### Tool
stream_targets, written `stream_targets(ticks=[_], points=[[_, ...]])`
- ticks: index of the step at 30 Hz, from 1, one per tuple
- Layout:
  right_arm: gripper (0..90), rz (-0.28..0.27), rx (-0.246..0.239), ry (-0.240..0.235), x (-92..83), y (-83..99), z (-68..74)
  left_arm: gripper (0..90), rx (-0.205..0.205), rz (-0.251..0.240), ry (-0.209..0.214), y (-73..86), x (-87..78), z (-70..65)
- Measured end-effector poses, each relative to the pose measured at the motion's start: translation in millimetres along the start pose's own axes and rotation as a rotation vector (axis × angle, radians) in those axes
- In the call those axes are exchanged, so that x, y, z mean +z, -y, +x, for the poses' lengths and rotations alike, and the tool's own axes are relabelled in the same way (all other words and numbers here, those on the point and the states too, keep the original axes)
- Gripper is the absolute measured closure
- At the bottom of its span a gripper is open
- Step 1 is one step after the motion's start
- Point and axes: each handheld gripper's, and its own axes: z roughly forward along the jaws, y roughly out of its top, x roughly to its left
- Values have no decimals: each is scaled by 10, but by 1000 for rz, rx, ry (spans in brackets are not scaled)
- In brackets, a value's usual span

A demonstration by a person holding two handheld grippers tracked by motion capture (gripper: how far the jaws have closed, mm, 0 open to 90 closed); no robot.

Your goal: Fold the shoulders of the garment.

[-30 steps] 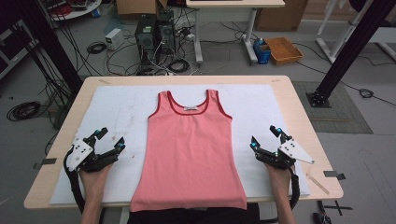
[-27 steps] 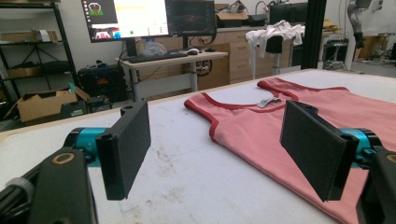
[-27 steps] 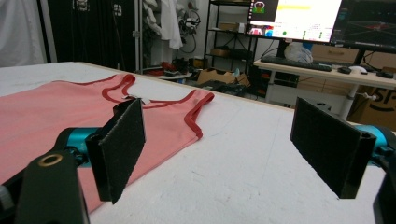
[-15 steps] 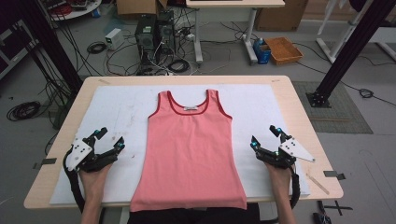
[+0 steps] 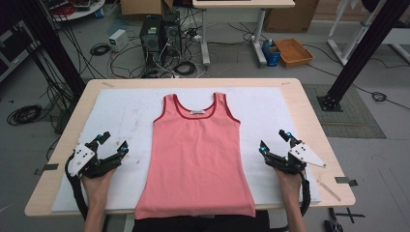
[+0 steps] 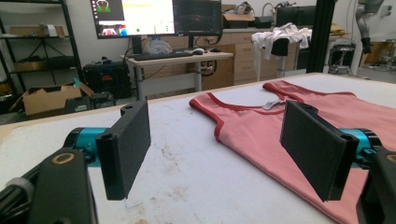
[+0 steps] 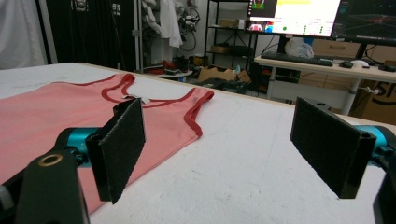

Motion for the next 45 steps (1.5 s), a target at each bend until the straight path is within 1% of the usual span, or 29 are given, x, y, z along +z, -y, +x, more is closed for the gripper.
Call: stream_targets(ticks=[2, 3, 4, 5, 6, 7, 8, 9, 10, 12, 13, 15, 16, 17, 19, 20, 21, 23, 26, 27, 30, 32, 33, 34, 36, 40, 43, 45], points=[[178, 3, 7, 2, 5, -1, -1, 246, -1, -1, 9, -1, 5, 4], [178, 7, 5, -1, 6, -2, -3, 245, 7, -7, 19, -7, 21, 0], [178, 9, 7, -1, 7, -3, 2, 245, 7, -7, 19, -7, 21, 0], [178, 8, 5, -3, 10, -3, 4, 244, 18, 0, 28, -16, 34, -1], [178, 9, 3, -3, 11, -4, 7, 243, 47, 24, 31, -36, 69, -12], [178, 11, 4, -2, 10, -3, 11, 243, 47, 24, 31, -36, 69, -12], [178, 12, 5, 1, 10, -4, 14, 242, 54, 36, 35, -51, 88, -14], [178, 12, 4, 2, 10, -4, 14, 242, 47, 44, 52, -87, 129, -11], [178, 12, 4, 2, 10, -4, 14, 243, 47, 44, 52, -87, 129, -11], [178, 6, 15, 17, 3, -2, 8, 242, 41, 49, 71, -134, 171, -5], [178, 6, 15, 17, 3, -2, 8, 242, 35, 50, 86, -158, 198, -3], [178, -1, 11, 18, 1, 0, 10, 235, 25, 61, 131, -213, 260, 6], [178, -1, 11, 18, 1, 0, 10, 230, 25, 61, 131, -213, 260, 6], [178, 6, 4, 14, 2, -1, 18, 230, 37, 106, 180, -291, 355, -9], [178, 6, 2, 13, 4, -2, 20, 230, 60, 152, 190, -356, 433, -35], [178, 6, 1, 13, 4, -2, 17, 230, 62, 170, 209, -387, 477, -40], [178, 5, 3, 12, 5, -2, 16, 230, 64, 182, 224, -417, 522, -44], [178, 5, 7, 12, 6, -1, 15, 230, 59, 206, 266, -477, 628, -48], [178, 8, 15, 14, 6, -1, 15, 230, 52, 241, 306, -550, 759, -40], [178, 6, 12, 15, 6, -1, 12, 228, 56, 254, 319, -573, 809, -34], [178, 7, 15, 17, 10, -2, 6, 226, 65, 297, 339, -631, 963, -1], [178, 7, 17, 19, 9, -2, 9, 226, 49, 324, 357, -651, 1069, 39], [178, 5, 13, 22, 10, -2, 7, 227, 48, 340, 368, -661, 1120, 56], [178, 5, 15, 24, 8, -2, 9, 229, 53, 356, 385, -668, 1167, 70], [178, 5, 15, 24, 8, -2, 9, 229, 62, 401, 407, -680, 1269, 82], [178, 6, 16, 21, 10, -3, 9, 229, 74, 445, 421, -720, 1454, 101], [178, 15, 16, 17, 11, -3, 16, 229, 93, 464, 424, -778, 1569, 111], [178, 14, 8, 13, 16, -4, 14, 229, 103, 462, 425, -814, 1639, 104]])
